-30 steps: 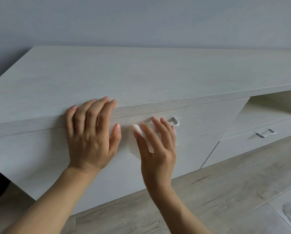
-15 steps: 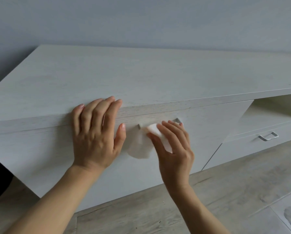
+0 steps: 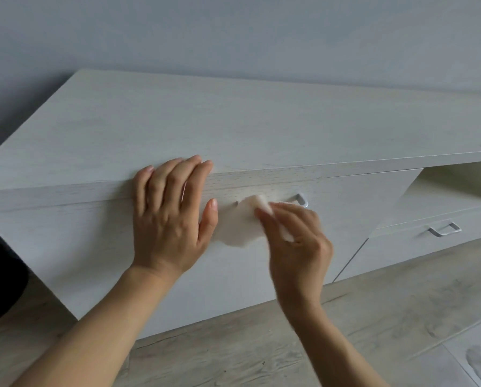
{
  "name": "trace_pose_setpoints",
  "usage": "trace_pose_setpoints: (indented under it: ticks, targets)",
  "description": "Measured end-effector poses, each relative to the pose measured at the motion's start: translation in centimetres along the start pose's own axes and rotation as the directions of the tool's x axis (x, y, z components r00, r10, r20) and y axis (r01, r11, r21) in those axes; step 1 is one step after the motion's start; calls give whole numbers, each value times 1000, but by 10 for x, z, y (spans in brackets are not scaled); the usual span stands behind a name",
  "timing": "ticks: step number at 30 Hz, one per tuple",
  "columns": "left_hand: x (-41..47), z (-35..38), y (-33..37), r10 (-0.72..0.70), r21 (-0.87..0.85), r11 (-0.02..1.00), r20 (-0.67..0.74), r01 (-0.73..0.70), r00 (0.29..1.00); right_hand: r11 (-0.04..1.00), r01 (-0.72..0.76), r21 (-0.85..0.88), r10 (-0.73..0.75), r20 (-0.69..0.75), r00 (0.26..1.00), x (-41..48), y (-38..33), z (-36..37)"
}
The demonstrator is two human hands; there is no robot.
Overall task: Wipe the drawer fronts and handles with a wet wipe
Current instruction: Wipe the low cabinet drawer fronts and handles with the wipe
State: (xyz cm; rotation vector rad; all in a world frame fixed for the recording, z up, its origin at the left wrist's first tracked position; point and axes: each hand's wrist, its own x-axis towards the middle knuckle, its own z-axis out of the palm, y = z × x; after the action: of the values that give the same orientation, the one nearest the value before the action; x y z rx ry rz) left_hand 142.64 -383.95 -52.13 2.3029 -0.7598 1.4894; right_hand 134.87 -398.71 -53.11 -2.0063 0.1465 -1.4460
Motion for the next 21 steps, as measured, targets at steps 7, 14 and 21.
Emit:
trace_pose_setpoints:
  ticks: [7,14,21]
  targets:
    - [1,-1,0,1,-2,1000,6,-1,1000,953,-298,-46,259,-380,888,57,11,-49]
    - [1,-2,-1,8,-9,1000,15,-7,1000,969,220,-116,-203,140,969,-10,3,-8]
    - [0,0,-2,1,1,1000,3,-1,1000,994,15,-108,-12,28,1000,-10,16,4]
